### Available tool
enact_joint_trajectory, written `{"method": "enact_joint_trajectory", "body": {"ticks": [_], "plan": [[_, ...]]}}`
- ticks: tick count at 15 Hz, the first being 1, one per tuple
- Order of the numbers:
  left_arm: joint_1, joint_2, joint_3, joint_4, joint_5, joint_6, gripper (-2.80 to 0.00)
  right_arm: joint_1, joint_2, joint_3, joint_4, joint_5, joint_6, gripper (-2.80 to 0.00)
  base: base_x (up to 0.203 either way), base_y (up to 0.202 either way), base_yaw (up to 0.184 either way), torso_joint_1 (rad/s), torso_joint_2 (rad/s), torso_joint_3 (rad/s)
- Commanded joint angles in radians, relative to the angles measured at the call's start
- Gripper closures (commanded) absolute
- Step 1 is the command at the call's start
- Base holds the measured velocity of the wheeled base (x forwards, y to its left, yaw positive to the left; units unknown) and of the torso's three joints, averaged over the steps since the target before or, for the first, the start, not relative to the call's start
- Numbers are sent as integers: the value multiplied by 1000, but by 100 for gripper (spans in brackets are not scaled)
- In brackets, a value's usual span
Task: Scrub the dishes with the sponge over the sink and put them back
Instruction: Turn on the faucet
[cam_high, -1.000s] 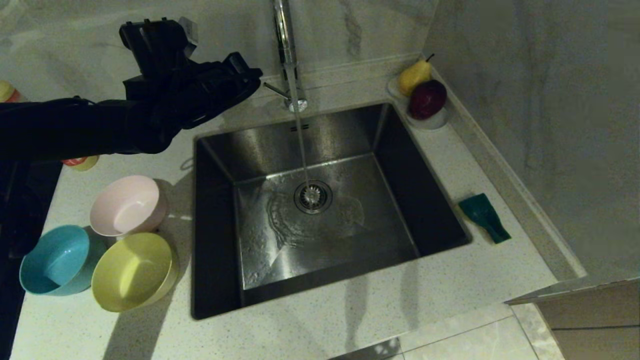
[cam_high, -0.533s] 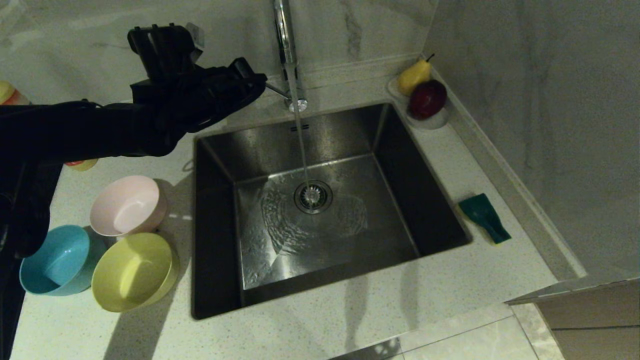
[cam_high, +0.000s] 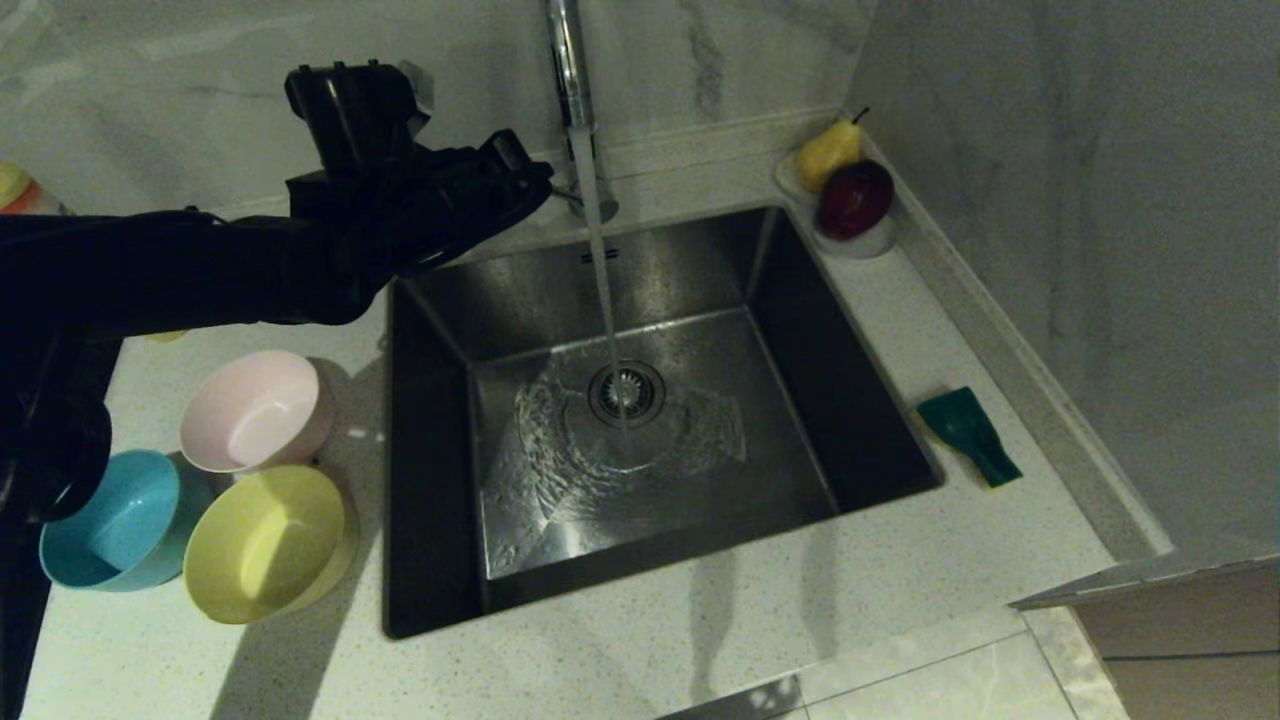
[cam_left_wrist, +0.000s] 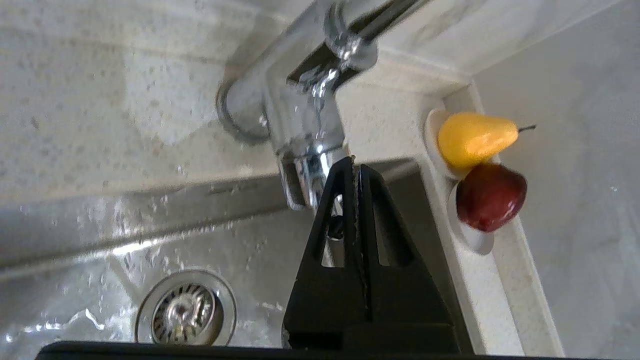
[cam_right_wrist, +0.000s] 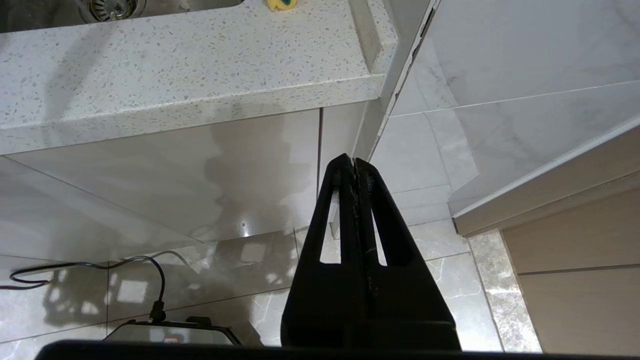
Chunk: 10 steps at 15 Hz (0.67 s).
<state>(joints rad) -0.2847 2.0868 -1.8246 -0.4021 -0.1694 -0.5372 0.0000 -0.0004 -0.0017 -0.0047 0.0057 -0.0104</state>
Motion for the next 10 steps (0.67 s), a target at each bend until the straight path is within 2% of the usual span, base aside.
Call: {"method": "enact_joint_trajectory", "body": {"ticks": [1,4,7,10], "plan": [[-1,-16,35,-7,0,-3,0,0,0,0,0,0,0,0,0,0,0,0,0,0],[1,-38,71,-14,5,-1,0,-1,0,0,0,0,0,0,0,0,0,0,0,0],[15,-43,3,-2,53,-4,0,0,0,0,0,0,0,0,0,0,0,0,0,0],[34,-84,-28,37,73,-5,0,0,0,0,-1,0,0,0,0,0,0,0,0,0]]}}
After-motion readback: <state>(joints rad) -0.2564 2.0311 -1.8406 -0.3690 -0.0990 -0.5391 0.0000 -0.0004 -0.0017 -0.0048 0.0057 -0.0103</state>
